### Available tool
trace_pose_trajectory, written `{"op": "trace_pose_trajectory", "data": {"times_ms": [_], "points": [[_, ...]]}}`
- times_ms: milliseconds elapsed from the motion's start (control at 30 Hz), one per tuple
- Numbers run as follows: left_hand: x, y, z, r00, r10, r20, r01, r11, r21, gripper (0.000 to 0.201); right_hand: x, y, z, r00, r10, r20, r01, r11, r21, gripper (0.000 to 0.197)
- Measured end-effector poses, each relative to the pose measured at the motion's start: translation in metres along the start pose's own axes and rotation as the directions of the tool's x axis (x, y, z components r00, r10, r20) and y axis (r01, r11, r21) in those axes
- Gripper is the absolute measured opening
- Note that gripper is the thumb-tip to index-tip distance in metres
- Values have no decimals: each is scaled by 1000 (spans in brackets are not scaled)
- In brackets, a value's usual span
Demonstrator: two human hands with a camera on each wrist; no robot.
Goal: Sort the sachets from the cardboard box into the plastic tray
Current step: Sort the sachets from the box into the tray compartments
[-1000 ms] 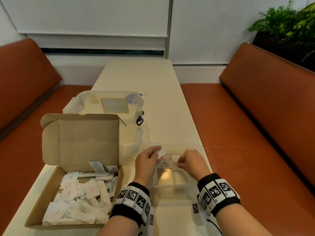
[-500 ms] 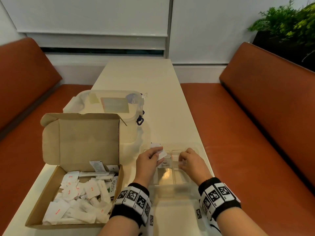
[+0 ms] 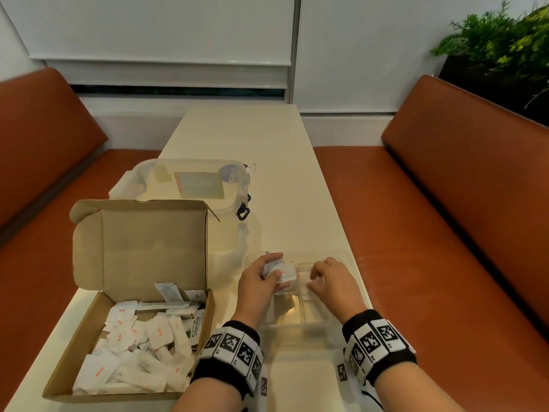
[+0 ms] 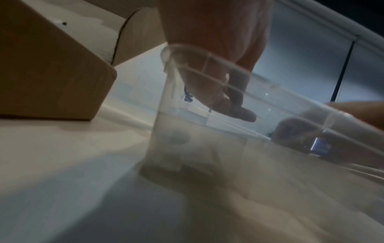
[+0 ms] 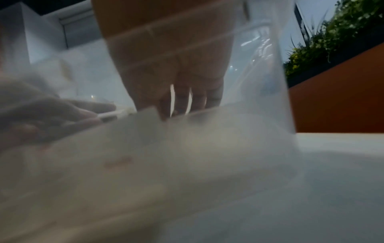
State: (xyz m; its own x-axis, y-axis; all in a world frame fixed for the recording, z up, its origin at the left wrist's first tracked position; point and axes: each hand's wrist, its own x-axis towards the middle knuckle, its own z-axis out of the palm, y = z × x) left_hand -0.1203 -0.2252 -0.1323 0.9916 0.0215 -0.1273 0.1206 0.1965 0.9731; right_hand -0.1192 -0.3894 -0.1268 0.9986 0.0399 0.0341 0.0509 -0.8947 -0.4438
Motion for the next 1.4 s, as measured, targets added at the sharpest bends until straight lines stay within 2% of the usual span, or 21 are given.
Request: {"op": "trace_pose_trajectory", "data": {"times_ms": [67, 100, 167, 233, 333, 400, 467, 533, 633, 700, 767, 833, 1033, 1100, 1200, 1300, 1400], "points": [[-1, 1, 1, 1000, 6, 13, -6, 1000, -4, 34, 1, -7, -3, 995, 32, -100, -12, 981, 196, 14], [-1, 1, 1, 1000, 7, 21, -6, 1000, -10, 34, 1, -11, -5, 993, 60, -106, -22, 946, 325, 14], [-1, 2, 2, 999, -1, 37, 2, 1000, -24, 32, 2, -18, -7, 996, 86, -25, -61, 859, 509, 5], [-1, 3, 3, 999, -10, 51, 11, 999, -31, 29, 2, -22, -9, 995, 87, 43, -96, 793, 601, 4], [0, 3, 3, 999, -30, 38, 31, 999, -37, 21, 3, -21, -18, 995, 95, 10, -76, 720, 690, 13], [0, 2, 1, 999, -35, 17, 35, 999, -8, 20, 6, -19, -26, 998, 55, 18, -53, 754, 655, 18], [1, 1, -1, 1000, -25, 4, 25, 998, 61, 15, 10, -20, -35, 997, -9, 77, -36, 828, 559, 18], [1, 1, 0, 1000, -13, 27, 9, 992, 129, 9, 14, -23, -41, 994, -50, 96, -4, 869, 495, 16], [-2, 2, 4, 998, 1, 68, -14, 981, 192, 8, 14, -28, -42, 999, -42, 31, 18, 833, 553, 14], [-2, 3, 4, 999, 17, 40, -24, 982, 185, 9, 11, -29, -37, 999, 45, -10, -28, 773, 634, 16], [-2, 3, 3, 999, 17, -27, -13, 994, 111, 11, 7, -27, -30, 994, 108, 2, -82, 741, 667, 21], [-2, 3, 2, 997, -15, -70, 19, 999, 43, 10, 3, -26, -22, 995, 100, 19, -88, 761, 643, 14], [-6, -1, 1, 999, -41, -17, 42, 998, 53, 10, 2, -29, -26, 996, 85, -27, -48, 766, 641, 5], [-5, -1, -5, 997, -31, -66, 35, 997, 62, 12, 5, -23, -31, 998, 57, -39, -28, 855, 518, 5], [-4, -2, -13, 992, -9, -128, 22, 995, 98, 22, 7, -11, -34, 1000, 6, 4, -6, 978, 209, 13], [-5, -1, -16, 989, 34, -145, -14, 990, 142, 28, 3, -3, -29, 996, -19, 87, 15, 999, 47, 16], [-5, 1, -16, 989, 48, -141, -25, 986, 162, 29, 0, 1, -17, 996, -47, 78, 46, 999, 8, 15]]}}
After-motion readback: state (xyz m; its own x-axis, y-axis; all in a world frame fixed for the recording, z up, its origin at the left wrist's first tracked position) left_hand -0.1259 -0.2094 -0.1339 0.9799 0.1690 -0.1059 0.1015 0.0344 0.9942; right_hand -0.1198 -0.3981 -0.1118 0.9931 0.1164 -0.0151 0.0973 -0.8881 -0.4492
